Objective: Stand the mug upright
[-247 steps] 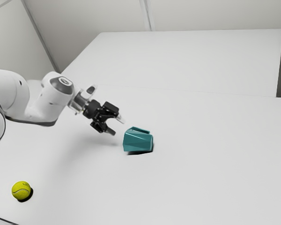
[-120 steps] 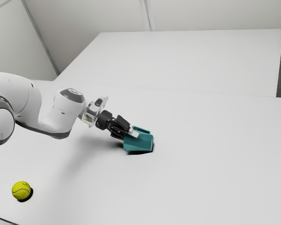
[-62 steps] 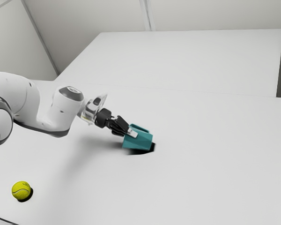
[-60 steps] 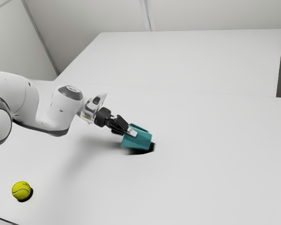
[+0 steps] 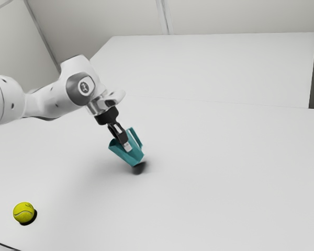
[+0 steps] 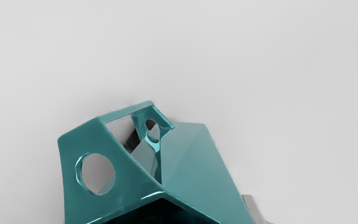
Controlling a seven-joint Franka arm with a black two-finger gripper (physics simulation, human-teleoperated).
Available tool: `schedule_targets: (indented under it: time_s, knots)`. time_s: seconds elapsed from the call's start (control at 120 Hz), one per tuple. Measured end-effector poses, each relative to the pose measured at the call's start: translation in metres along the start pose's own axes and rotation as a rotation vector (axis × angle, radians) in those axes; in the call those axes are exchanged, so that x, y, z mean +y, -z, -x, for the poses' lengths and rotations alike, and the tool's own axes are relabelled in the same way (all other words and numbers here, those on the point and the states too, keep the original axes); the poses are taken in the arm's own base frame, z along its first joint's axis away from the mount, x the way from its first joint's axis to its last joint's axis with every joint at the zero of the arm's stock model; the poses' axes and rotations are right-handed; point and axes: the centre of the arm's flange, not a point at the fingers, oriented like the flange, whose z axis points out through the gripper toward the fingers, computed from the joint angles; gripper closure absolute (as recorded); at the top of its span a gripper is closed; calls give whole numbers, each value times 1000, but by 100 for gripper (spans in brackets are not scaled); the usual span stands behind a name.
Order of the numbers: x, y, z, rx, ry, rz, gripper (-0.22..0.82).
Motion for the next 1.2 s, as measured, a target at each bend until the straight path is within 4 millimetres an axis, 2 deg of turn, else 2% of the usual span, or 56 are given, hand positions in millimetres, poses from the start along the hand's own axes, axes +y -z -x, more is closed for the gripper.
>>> schedule_targets:
  time_s: [0.117,0.458,0.708,1.067,1.133,1.2]
  knots:
    - [15,1,-2,-79,-12,-142,78]
    - [37,-21,-6,-135,72,-340,78]
    - [38,-38,-5,-126,171,-387,78]
    - [27,-47,1,-96,314,-403,78]
    - [28,-49,0,-90,328,-403,76]
    - [31,-50,-1,-87,337,-402,69]
